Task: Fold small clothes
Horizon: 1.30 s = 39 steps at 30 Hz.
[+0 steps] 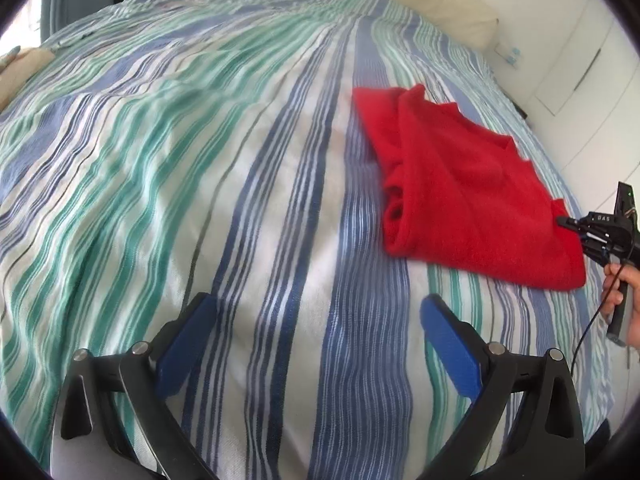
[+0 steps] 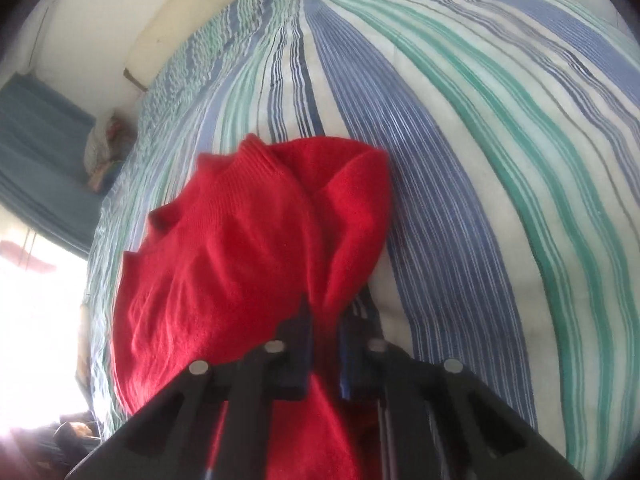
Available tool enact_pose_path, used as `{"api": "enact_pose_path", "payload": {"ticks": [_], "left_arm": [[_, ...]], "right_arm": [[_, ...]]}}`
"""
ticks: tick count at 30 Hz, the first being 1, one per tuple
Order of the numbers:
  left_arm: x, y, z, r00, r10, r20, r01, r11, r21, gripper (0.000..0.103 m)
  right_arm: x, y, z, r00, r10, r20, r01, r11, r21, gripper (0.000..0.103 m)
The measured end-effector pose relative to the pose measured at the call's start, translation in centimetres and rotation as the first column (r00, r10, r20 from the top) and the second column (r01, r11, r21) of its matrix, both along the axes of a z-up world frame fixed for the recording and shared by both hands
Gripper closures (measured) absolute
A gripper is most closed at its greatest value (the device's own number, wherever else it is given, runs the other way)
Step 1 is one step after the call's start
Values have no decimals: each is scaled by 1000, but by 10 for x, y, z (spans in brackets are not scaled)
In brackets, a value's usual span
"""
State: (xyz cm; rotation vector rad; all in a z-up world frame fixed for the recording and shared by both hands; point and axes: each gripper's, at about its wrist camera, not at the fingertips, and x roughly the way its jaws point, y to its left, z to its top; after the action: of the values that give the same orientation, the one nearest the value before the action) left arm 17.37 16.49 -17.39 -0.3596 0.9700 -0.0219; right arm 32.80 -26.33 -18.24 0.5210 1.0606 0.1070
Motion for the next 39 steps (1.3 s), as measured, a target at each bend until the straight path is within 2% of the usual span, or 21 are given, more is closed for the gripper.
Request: {"api": "enact_pose_path", "payload": {"ticks": [2,4,7,9,11,14,15,16,18,19,20,21,23,25,27,28,30,33,37,39], "left_arm": [[-2,16,8,998,52,35,-51,998,-39,1],[-5,30,16,992,107,66,-105,994,-24,1],[-11,51,24,979,177,105,-176,984,-21,1],[-15,63,22,972,212,101,-210,977,-34,1],[-17,72,16,968,240,80,-237,970,-47,1],[-19,79,9,963,264,61,-260,964,-61,1],[-20,80,8,963,264,60,-261,964,-59,1],[-21,81,8,963,263,60,-260,964,-54,1],[-22,80,10,963,261,67,-258,965,-47,1],[-22,80,13,963,260,75,-257,965,-46,1],[-22,80,15,962,259,84,-256,965,-47,1],[-23,80,17,962,258,92,-254,966,-49,1],[-22,80,19,962,255,97,-251,967,-52,1],[-20,80,18,963,254,92,-250,967,-55,1],[-17,78,15,965,250,78,-246,967,-59,1],[-16,76,13,966,246,73,-242,968,-60,1],[-14,70,12,970,234,69,-231,972,-49,1],[-14,60,12,975,208,72,-208,978,-7,1],[-12,52,10,983,175,62,-178,983,41,1],[-12,50,10,984,168,62,-171,984,47,1]], "right_arm": [[4,18,27,999,37,28,-36,999,-25,93],[11,44,61,992,99,76,-98,995,-20,93],[22,104,104,965,227,132,-224,974,-38,93],[31,151,115,943,305,133,-303,952,-37,93],[38,198,112,923,365,119,-364,931,-33,93],[38,257,89,905,417,85,-413,909,-52,93],[36,272,78,899,431,75,-429,902,-42,87],[36,285,66,890,451,63,-452,892,3,84],[36,300,43,873,488,27,-484,856,183,65],[32,300,39,870,492,38,-483,833,271,64],[28,297,41,863,500,68,-494,809,320,64],[22,293,49,852,513,104,-516,794,322,64],[13,281,71,829,535,162,-559,791,249,64],[8,260,88,825,531,192,-560,815,148,64],[6,246,97,830,530,172,-537,844,-11,64],[4,243,93,827,543,148,-540,839,-63,64],[0,246,75,813,575,92,-563,817,-128,66],[-14,273,37,770,636,53,-616,762,-199,68],[-43,329,-22,712,702,4,-690,701,-180,70],[-57,344,-24,684,729,12,-712,672,-205,71]]}}
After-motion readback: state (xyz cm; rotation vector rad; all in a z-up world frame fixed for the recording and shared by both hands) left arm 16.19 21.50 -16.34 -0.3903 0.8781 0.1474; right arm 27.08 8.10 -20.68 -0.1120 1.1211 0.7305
